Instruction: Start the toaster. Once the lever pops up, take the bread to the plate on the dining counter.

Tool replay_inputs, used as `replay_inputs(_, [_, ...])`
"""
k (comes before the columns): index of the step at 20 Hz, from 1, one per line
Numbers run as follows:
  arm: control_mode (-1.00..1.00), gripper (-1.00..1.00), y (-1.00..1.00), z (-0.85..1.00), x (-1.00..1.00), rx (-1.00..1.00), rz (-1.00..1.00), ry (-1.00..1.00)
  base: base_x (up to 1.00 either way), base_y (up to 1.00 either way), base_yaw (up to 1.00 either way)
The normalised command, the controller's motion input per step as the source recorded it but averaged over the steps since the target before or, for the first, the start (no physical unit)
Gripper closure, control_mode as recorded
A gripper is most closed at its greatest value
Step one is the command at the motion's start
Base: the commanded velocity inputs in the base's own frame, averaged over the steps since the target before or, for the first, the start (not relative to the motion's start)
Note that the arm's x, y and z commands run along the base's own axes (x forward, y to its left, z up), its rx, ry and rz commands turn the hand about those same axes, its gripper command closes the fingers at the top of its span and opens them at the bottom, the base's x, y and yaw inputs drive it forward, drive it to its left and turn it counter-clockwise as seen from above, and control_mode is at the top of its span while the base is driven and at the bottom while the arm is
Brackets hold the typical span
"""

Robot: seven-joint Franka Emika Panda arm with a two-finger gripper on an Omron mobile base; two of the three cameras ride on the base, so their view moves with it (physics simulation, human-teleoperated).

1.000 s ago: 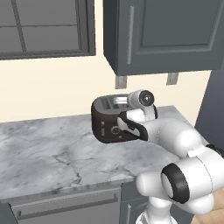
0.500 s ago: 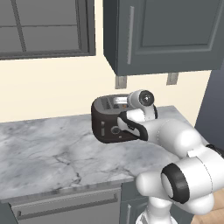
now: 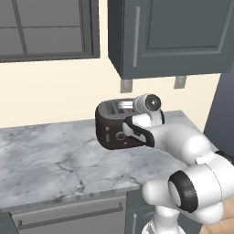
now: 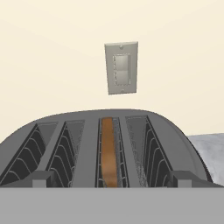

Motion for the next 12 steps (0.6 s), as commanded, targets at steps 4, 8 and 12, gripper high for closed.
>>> replay_inputs(4, [-1.0, -1.0, 0.0, 0.0, 0.0, 0.0, 0.0, 0.0, 0.0, 0.0, 0.0])
replay_inputs(8, [-1.0, -1.0, 0.0, 0.0, 0.0, 0.0, 0.0, 0.0, 0.0, 0.0, 0.0])
replay_inputs(12, [-1.0, -1.0, 0.0, 0.0, 0.0, 0.0, 0.0, 0.0, 0.0, 0.0, 0.0])
